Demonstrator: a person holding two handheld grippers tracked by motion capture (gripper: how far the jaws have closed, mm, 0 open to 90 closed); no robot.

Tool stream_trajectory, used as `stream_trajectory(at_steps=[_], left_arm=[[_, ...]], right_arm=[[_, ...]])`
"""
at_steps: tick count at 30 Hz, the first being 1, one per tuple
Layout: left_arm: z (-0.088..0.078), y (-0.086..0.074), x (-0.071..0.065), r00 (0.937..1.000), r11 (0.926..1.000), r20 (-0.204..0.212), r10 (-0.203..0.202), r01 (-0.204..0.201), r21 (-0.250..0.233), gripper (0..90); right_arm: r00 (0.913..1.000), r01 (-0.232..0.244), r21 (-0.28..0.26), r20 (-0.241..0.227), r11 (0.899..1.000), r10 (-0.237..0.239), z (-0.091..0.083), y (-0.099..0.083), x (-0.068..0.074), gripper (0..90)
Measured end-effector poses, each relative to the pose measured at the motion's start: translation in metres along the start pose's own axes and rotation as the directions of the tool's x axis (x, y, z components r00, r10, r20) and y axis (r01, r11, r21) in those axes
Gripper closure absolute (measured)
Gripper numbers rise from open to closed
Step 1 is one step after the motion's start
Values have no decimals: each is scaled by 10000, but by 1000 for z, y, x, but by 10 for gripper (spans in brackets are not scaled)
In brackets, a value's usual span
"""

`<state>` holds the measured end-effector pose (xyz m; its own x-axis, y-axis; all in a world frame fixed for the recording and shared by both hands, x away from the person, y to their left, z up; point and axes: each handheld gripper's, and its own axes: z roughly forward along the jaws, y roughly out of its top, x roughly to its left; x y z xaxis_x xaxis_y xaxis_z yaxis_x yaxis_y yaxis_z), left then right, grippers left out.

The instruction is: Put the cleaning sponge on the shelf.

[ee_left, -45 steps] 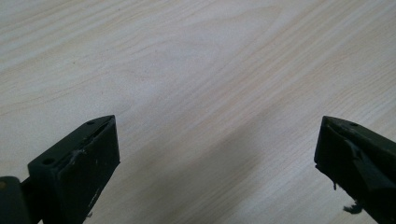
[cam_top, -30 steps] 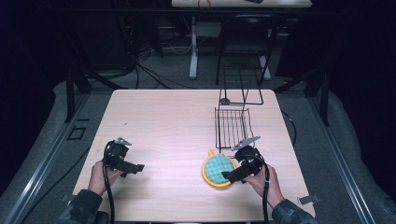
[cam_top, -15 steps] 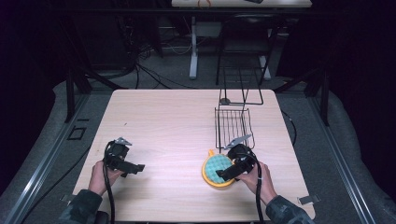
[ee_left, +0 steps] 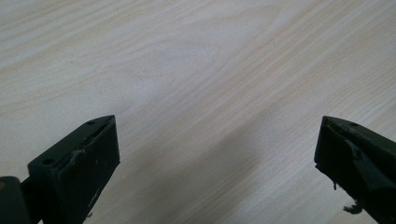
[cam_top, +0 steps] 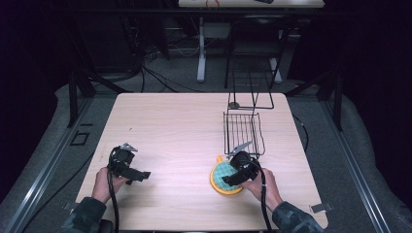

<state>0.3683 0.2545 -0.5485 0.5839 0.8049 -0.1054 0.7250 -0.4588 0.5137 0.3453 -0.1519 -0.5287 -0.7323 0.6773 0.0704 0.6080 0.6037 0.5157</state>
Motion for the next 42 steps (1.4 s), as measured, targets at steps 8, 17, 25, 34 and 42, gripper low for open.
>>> stream_trajectory(at_steps=[8,17,25,34,42], left_arm=[[-1,0,0,10000,10000,-5,37,-37,-33,1],[-1,-1,1,10000,10000,25,56,-56,45,1],[1,-1,0,10000,9999,29,76,-76,133,1],[3,0,-1,9999,9998,-2,121,-121,171,1],[1,-1,-2,9999,9998,-40,153,-152,154,1]], right_arm=[[9990,-110,-4,440,9999,110,-4,-1,-4,476],[9979,-457,61,465,9989,454,-5,-5,-11,498],[9969,-620,570,520,9964,591,1,-9,-15,568],[9964,-542,713,682,9960,493,5,-10,-10,707],[9932,-591,590,1036,9965,528,5,-12,-3,847]])
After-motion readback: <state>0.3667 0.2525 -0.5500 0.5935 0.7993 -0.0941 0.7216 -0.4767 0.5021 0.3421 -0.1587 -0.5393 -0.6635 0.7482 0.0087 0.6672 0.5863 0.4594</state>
